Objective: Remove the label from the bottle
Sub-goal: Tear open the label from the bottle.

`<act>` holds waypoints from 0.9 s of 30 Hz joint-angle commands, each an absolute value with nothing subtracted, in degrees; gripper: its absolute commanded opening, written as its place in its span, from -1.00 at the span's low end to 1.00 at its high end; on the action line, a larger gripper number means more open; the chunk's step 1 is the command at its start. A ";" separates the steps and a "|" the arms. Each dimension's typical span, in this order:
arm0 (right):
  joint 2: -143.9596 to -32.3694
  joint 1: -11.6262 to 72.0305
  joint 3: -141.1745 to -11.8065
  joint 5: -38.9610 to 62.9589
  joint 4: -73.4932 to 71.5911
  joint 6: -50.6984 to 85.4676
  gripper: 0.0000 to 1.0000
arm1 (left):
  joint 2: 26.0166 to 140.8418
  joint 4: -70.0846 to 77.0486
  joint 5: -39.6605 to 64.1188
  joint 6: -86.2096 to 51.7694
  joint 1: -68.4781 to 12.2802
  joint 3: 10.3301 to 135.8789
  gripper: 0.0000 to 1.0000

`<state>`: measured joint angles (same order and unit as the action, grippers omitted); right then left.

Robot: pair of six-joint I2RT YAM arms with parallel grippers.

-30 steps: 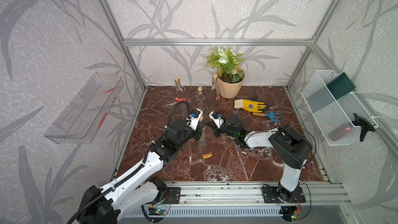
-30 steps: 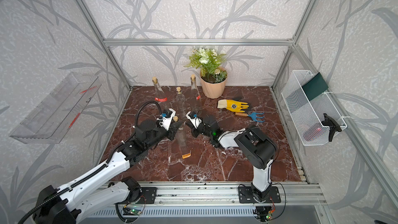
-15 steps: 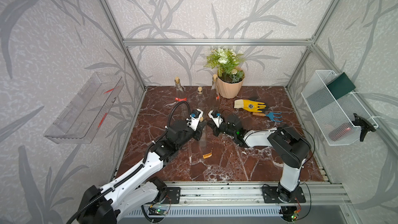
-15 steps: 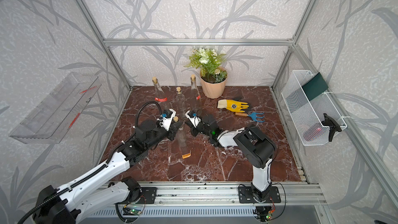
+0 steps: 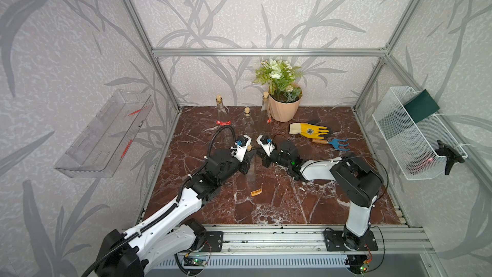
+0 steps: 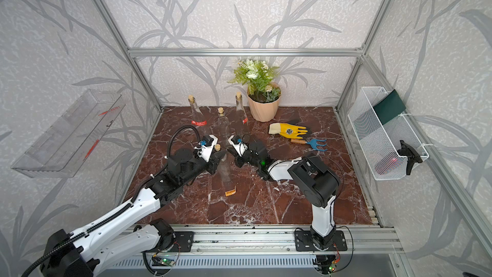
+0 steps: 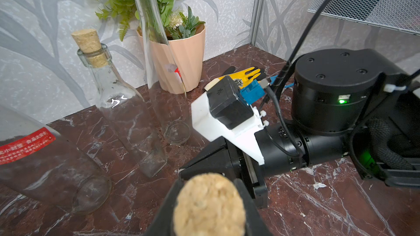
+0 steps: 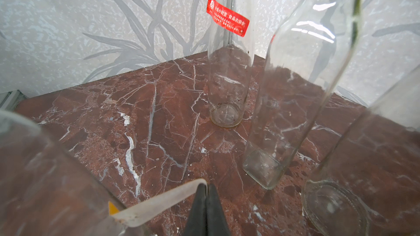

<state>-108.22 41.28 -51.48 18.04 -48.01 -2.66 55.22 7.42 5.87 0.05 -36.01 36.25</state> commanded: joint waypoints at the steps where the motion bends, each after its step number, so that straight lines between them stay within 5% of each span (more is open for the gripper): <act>1: -109.42 41.04 -52.91 18.26 -47.99 -2.82 -1.00 | 54.40 5.57 5.92 0.45 -36.31 35.07 -1.00; 16: -109.46 41.04 -52.70 18.28 -48.08 -2.73 -1.00 | 54.17 5.37 5.71 0.85 -36.44 35.16 -1.00; 27: -96.10 41.13 -43.01 14.16 -43.14 -4.89 -1.00 | 54.59 8.02 5.87 0.24 -36.40 35.28 -1.00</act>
<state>-101.36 41.25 -44.40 16.12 -45.60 -3.84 54.94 7.35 5.87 0.38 -36.10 36.14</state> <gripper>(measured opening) 0.050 0.306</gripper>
